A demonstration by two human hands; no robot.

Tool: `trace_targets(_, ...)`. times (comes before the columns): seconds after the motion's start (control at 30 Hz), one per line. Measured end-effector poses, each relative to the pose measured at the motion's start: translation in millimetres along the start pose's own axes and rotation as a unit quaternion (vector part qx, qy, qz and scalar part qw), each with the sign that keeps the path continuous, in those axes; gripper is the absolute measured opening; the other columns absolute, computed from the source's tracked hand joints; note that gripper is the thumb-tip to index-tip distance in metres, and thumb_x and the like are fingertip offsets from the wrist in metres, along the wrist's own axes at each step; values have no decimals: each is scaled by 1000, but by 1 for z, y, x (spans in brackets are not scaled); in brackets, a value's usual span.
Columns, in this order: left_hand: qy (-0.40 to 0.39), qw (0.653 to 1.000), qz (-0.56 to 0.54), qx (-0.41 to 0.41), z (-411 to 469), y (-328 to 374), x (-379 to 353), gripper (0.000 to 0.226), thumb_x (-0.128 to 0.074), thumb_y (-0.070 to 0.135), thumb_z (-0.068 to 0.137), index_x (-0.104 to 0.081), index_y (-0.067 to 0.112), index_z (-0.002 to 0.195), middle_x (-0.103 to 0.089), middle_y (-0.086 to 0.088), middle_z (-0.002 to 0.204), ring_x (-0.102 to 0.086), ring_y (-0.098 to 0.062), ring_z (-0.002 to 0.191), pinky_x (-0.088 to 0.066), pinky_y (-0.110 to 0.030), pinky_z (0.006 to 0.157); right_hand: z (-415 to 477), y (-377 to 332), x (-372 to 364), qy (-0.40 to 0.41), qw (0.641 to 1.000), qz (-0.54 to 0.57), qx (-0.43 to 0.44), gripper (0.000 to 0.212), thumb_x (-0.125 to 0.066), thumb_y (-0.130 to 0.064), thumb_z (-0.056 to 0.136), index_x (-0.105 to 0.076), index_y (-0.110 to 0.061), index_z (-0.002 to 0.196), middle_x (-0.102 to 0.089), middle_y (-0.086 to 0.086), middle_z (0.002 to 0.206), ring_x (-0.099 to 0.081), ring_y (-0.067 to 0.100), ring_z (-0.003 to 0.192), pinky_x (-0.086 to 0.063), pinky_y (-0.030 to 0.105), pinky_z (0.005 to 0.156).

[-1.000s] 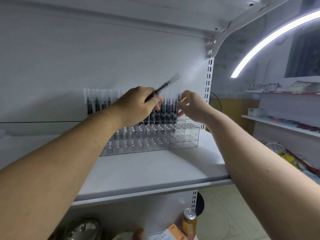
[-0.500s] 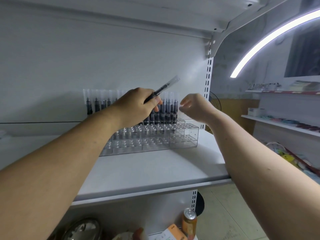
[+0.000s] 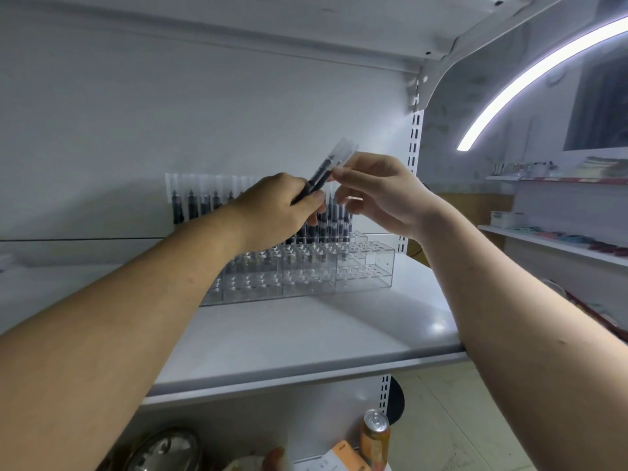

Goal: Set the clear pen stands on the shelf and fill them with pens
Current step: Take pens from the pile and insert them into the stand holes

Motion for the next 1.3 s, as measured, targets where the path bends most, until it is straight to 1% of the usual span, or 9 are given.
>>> trace_targets(0.2, 2, 1000, -2, -10, -1, 1, 2, 30, -46, 35, 112, -72, 21, 108, -74, 3, 97, -69, -20, 86, -56, -40, 80, -4, -14, 37, 184, 980, 50, 56, 19, -58, -4, 104, -63, 11, 113, -71, 16, 90, -70, 24, 75, -48, 29, 63)
trace_targets(0.3, 11, 1000, 5, -22, -1, 1, 3, 29, -46, 36, 113, -72, 23, 111, -73, 8, 97, -67, -12, 83, -52, -34, 76, -14, -22, 65, 310, 926, -197, 84, 18, -60, -9, 102, -68, 6, 102, -75, 13, 83, -70, 19, 66, -48, 33, 62)
trace_targets(0.4, 29, 999, 11, -38, -1, 2, 7, 31, -46, 37, 113, -72, 21, 109, -74, -1, 97, -67, -20, 82, -56, -43, 78, -13, -14, 61, 283, 884, -368, 53, 16, -61, -11, 100, -71, 2, 103, -77, 8, 88, -74, 17, 68, -59, 34, 69)
trace_targets(0.6, 57, 996, -4, -63, -2, 9, 13, 27, -44, 32, 114, -69, 21, 119, -67, 7, 87, -56, -2, 64, -44, -24, 63, -10, -9, 50, 249, 883, -396, 34, 17, -58, -10, 103, -68, 3, 106, -75, 1, 96, -77, 14, 72, -59, 29, 70)
trace_targets(0.67, 60, 996, -1, -71, -3, 12, 14, 24, -45, 31, 113, -68, 23, 118, -62, 3, 79, -49, -4, 58, -41, -27, 61, -9, -6, 46, 229, 882, -410, 27, 17, -57, -11, 103, -69, 0, 106, -76, -1, 94, -76, 9, 69, -60, 38, 77)
trace_targets(0.8, 61, 996, -2, -72, -3, 11, 15, 19, -45, 33, 113, -63, 32, 120, -71, -10, 100, -64, -22, 81, -49, -37, 75, -7, 0, 38, 191, 884, -427, 11, 14, -58, -11, 102, -70, -6, 101, -76, -1, 88, -75, 10, 69, -62, 53, 75)
trace_targets(0.97, 64, 996, 4, -67, -4, 10, 16, 19, -44, 32, 113, -61, 32, 122, -72, -13, 107, -66, -32, 93, -52, -48, 84, -5, 11, 29, 147, 879, -452, -21, 14, -60, -17, 104, -71, -9, 103, -77, 3, 86, -74, 36, 73, -47, 30, 44)
trace_targets(1.13, 67, 995, 9, -69, -2, 8, 16, 21, -44, 31, 113, -63, 29, 123, -70, -7, 97, -56, -8, 66, -50, -37, 72, -5, 12, 30, 143, 877, -457, -27, 18, -57, -16, 107, -69, -2, 110, -77, 10, 92, -58, -1, 42, -33, 12, 36)
trace_targets(1.3, 63, 996, 6, -64, -1, 6, 14, 25, -43, 29, 114, -64, 25, 125, -59, 4, 76, -45, -4, 56, -42, -31, 63, -4, 23, 36, 132, 884, -441, -76, 16, -61, -20, 105, -69, -8, 97, -79, 9, 84, -72, 37, 68, -59, 43, 57)
Point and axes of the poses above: each hand's wrist, its own z-axis towards the middle knuckle, its own x-axis out of the back of the hand, y = z × x, the point moved 8 cm from there along z, towards the middle knuckle
